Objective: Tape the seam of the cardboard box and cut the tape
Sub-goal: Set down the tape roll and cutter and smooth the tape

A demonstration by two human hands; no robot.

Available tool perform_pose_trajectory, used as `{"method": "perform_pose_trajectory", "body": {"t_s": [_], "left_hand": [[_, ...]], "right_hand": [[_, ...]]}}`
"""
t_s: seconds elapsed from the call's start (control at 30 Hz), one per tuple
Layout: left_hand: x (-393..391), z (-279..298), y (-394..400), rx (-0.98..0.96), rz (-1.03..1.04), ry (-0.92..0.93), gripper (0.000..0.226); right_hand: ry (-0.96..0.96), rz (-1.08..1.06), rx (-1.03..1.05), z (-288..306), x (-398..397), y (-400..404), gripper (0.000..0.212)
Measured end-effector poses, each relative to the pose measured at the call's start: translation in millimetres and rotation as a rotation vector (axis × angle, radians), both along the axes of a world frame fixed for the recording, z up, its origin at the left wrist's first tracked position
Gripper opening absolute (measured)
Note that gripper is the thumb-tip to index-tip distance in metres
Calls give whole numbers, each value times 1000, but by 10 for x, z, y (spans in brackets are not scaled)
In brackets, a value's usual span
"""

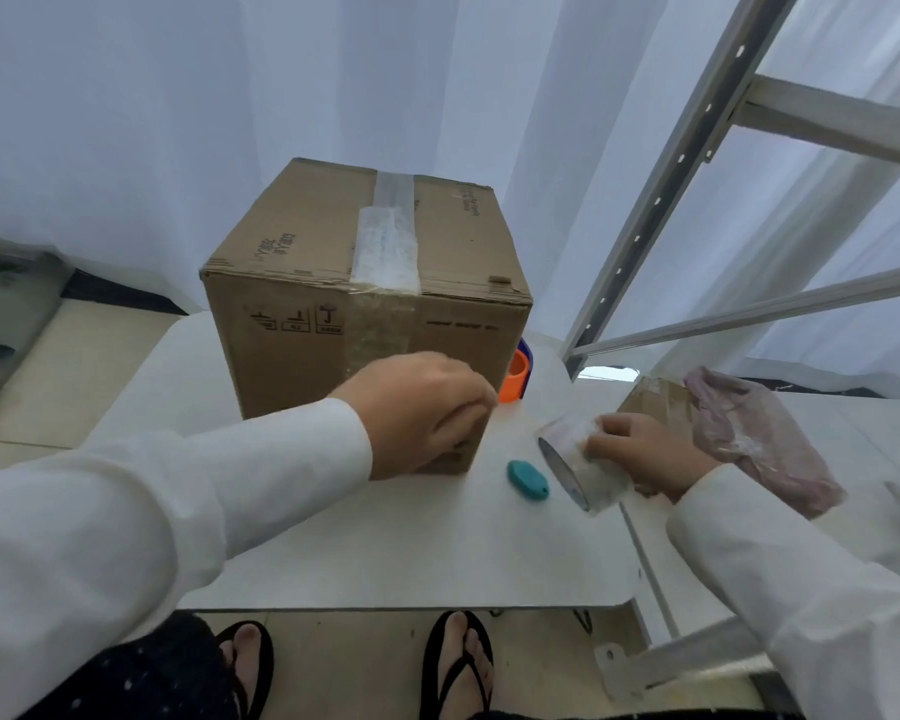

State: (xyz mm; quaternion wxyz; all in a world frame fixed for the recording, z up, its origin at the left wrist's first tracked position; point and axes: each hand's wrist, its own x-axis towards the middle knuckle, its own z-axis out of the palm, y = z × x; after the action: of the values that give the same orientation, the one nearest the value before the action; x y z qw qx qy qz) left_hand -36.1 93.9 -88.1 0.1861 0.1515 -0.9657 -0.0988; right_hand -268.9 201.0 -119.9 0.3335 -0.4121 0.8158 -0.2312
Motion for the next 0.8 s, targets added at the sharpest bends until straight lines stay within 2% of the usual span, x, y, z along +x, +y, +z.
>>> {"method": "perform_pose_trajectory", "body": {"t_s": [0.03, 0.07, 0.13, 0.2, 0.23, 0.3, 0.43, 0.5, 0.6, 0.67, 0.8], "left_hand": [[9, 39, -33, -74, -32, 101, 29], [15, 66, -73, -132, -44, 192, 28], [25, 85, -187, -272, 4, 283, 27], [76, 82, -313, -353, 108, 286, 35], [113, 74, -376, -365, 161, 274, 39], [183, 44, -482, -381, 249, 249, 45], [270, -6, -585, -386, 296, 185, 49], [279, -15, -585, -388, 299, 173, 48], [275, -9, -583, -364, 304, 196, 46], [268, -13, -582, -370, 306, 209, 46], [254, -20, -585, -374, 317, 219, 44]], "right_hand": [[227, 31, 19, -76, -57, 10, 14], [354, 62, 15, -141, -80, 15, 15], [476, 115, 7, -235, -73, -12, 17], [581, 156, 26, -304, -79, -108, 8], [627, 181, 45, -343, -74, -166, 12], [676, 227, 117, -413, -67, -273, 29], [699, 413, 253, -501, -64, -377, 33], [729, 473, 226, -490, -18, -417, 42], [862, 460, 64, -446, 128, -491, 72], [950, 492, 22, -470, 245, -500, 70], [987, 584, 151, -677, 412, -382, 50]]}}
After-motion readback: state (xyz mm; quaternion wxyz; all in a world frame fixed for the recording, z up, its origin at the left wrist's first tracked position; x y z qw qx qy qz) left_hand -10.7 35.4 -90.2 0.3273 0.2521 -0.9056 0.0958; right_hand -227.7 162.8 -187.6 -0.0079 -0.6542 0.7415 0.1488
